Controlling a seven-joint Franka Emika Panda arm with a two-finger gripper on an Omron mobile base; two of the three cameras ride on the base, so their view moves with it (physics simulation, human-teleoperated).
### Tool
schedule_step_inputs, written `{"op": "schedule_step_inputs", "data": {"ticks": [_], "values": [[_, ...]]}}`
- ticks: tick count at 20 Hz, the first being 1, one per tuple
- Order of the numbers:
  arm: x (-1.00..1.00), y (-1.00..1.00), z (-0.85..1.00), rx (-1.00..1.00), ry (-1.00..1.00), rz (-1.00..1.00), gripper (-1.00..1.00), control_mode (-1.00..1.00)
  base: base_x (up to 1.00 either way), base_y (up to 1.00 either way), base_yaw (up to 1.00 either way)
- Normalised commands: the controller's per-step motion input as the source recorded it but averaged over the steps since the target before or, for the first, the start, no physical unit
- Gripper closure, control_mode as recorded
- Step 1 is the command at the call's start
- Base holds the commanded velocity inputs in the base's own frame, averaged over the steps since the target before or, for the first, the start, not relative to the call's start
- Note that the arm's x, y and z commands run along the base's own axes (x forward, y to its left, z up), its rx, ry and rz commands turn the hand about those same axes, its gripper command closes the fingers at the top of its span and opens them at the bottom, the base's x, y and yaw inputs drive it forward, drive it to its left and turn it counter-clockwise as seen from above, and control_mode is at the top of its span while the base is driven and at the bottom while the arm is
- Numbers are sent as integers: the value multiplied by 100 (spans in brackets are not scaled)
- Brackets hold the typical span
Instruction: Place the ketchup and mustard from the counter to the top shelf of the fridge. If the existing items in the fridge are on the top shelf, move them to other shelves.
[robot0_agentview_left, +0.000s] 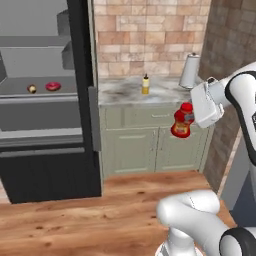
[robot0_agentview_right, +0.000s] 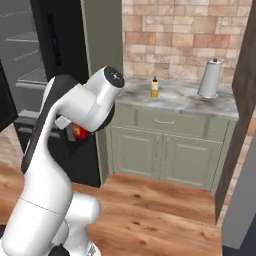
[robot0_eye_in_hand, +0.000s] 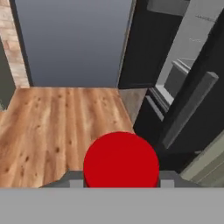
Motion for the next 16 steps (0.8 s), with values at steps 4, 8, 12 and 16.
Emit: {"op": "schedule_step_inputs", "data": {"ticks": [4, 8, 12, 16], "values": [[0, 0, 0, 0, 0, 0, 100, 100, -98, 98, 11], [0, 0, 0, 0, 0, 0, 100, 100, -63, 100, 7], [0, 0, 0, 0, 0, 0, 100, 100, -8, 100, 2], [0, 0, 0, 0, 0, 0, 100, 100, 6, 100, 0]]}}
